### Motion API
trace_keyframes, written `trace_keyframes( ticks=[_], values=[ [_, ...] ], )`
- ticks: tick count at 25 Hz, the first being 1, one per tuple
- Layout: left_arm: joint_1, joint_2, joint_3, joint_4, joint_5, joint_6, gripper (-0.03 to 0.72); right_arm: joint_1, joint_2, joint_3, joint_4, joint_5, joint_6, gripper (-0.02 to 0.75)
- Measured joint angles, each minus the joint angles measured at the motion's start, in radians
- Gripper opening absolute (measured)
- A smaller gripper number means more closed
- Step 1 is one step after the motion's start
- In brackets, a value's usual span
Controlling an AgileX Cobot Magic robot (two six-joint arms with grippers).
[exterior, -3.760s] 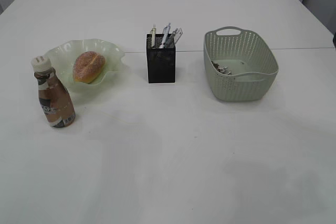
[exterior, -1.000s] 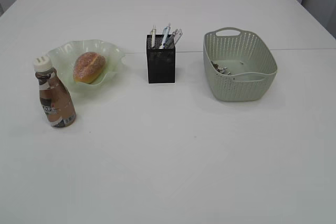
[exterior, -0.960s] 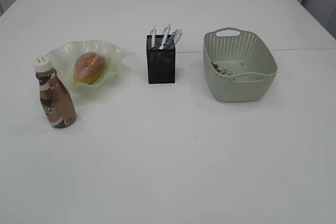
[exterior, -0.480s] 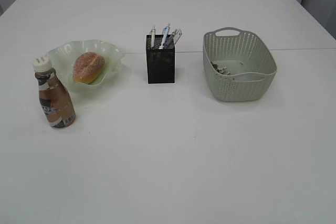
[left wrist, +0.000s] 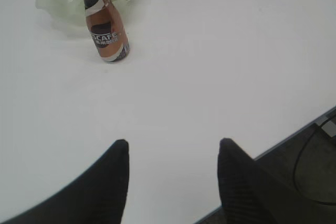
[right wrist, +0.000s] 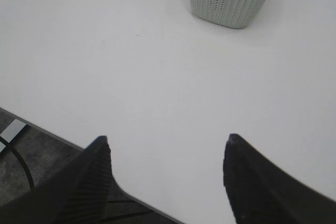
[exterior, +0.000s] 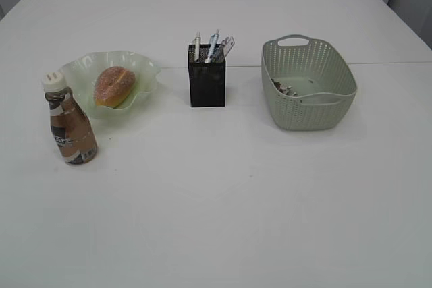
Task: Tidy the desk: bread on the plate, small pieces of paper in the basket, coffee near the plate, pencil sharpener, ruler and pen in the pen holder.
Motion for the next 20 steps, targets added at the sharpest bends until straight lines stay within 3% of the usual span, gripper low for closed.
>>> trace_keyframes(
  ticks=[8,10,15,20],
  values=[
    [0.015,0.000,0.000,0.000,0.000,-0.002,0.373,-0.035,0.000,0.000,-0.006,0.000,0.005,0.521],
    [0.052,0.000,0.004,0.000,0.000,-0.001,0.368,-0.110,0.000,0.000,-0.006,0.000,0.005,0.521],
    [0.225,0.000,0.004,0.000,0.000,-0.001,0.360,-0.347,0.000,0.000,-0.010,-0.002,0.007,0.521],
    [0.294,0.000,0.004,0.000,0.000,-0.002,0.360,-0.397,0.000,0.000,-0.012,-0.002,0.007,0.521]
  ],
)
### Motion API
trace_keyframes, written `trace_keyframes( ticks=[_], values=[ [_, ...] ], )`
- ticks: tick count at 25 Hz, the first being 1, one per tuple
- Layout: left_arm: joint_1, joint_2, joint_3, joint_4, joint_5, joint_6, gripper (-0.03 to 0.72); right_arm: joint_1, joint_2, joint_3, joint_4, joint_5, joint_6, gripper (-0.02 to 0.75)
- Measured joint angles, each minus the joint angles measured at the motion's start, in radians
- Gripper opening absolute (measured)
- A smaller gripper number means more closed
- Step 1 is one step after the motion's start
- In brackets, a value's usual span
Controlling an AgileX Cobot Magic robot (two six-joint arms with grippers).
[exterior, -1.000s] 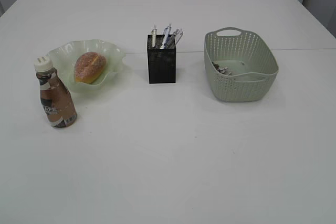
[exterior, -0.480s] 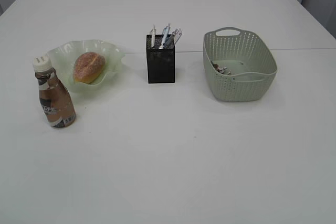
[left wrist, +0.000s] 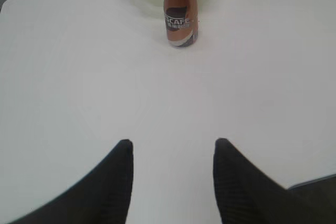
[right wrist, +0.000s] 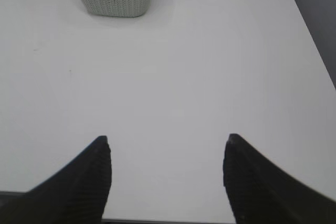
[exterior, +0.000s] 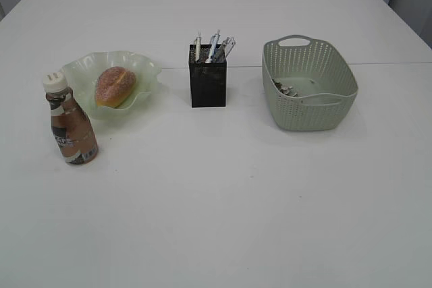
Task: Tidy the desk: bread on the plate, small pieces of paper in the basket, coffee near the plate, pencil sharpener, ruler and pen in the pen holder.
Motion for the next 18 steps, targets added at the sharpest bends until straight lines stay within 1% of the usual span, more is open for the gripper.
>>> trace_keyframes(
  ticks=[8,18],
  values=[
    [0.001,0.000,0.000,0.000,0.000,0.000,0.358,-0.002,0.000,0.000,0.000,0.000,0.002,0.521],
    [0.002,0.000,0.000,-0.005,-0.002,0.000,0.321,-0.002,0.000,0.000,0.000,0.000,0.002,0.521]
  ],
)
